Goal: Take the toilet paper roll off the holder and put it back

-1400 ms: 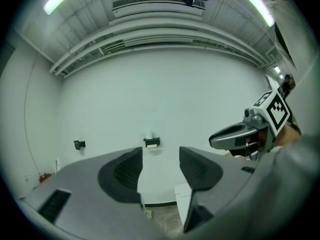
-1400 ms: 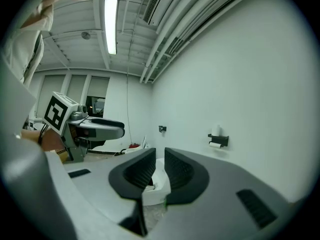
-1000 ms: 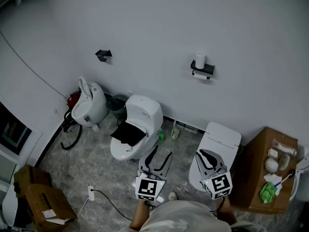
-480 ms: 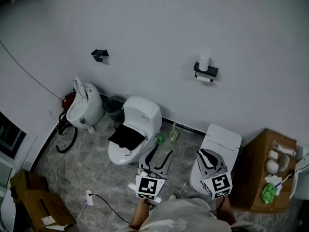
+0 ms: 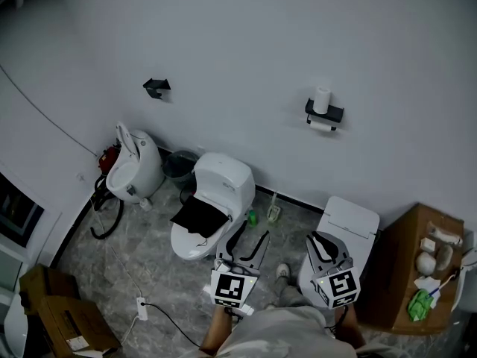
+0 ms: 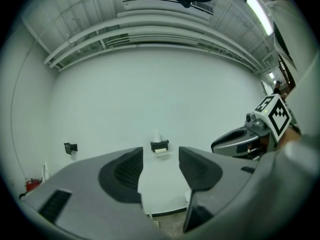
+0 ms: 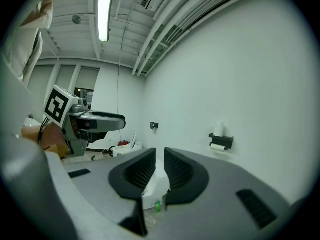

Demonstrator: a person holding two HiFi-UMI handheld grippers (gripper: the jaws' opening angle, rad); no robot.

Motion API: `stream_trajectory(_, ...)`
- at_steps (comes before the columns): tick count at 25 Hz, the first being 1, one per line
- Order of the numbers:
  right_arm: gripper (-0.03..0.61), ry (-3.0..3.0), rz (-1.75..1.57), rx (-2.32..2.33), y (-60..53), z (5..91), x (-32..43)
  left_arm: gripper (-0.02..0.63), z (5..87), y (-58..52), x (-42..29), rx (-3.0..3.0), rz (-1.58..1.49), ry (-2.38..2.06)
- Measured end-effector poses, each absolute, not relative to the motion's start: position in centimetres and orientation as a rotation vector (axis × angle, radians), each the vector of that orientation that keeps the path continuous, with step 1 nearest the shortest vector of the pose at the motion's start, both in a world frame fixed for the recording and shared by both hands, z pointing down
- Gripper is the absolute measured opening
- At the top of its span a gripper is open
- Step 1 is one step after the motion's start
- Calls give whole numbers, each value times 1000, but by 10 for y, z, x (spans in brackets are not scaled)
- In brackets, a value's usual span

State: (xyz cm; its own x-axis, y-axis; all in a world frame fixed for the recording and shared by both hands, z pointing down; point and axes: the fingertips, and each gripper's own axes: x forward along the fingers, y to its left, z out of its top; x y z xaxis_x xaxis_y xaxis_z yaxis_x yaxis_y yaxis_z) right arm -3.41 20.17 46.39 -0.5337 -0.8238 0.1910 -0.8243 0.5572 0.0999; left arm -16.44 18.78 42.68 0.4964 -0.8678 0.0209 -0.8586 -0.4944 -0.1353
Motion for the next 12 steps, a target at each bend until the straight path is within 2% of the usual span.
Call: stream_trajectory(12,48,-2585,16,1386,116,467,-26,232,426,110,-155,-2617,-154,1515)
